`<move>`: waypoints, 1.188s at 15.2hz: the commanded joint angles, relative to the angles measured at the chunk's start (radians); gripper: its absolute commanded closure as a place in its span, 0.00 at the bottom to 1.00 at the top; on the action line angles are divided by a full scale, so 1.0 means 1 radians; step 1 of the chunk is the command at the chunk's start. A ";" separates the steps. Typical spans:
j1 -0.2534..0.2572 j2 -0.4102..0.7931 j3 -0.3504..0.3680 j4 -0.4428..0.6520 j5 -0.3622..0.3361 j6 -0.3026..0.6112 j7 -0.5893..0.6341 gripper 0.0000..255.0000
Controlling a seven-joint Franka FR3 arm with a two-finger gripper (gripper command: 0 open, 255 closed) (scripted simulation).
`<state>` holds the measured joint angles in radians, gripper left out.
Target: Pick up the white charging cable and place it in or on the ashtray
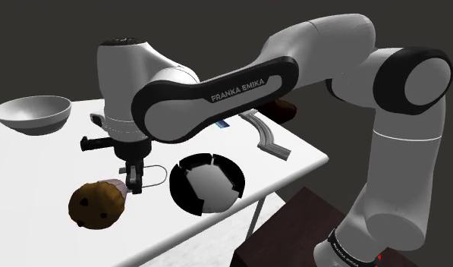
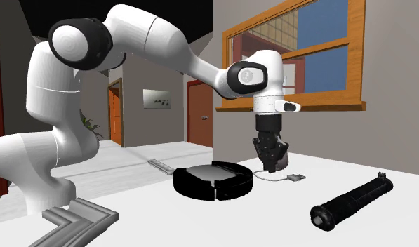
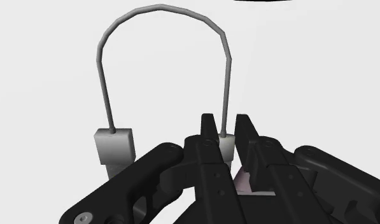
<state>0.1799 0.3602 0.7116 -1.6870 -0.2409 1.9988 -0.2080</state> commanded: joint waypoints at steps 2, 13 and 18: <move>-0.001 -0.011 0.005 0.027 0.010 -0.036 -0.006 1.00; 0.005 -0.032 0.016 0.151 0.030 -0.174 -0.021 1.00; -0.052 -0.140 0.033 0.070 0.101 -0.177 -0.062 1.00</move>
<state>0.1532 0.2643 0.7386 -1.5701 -0.1690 1.8087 -0.2520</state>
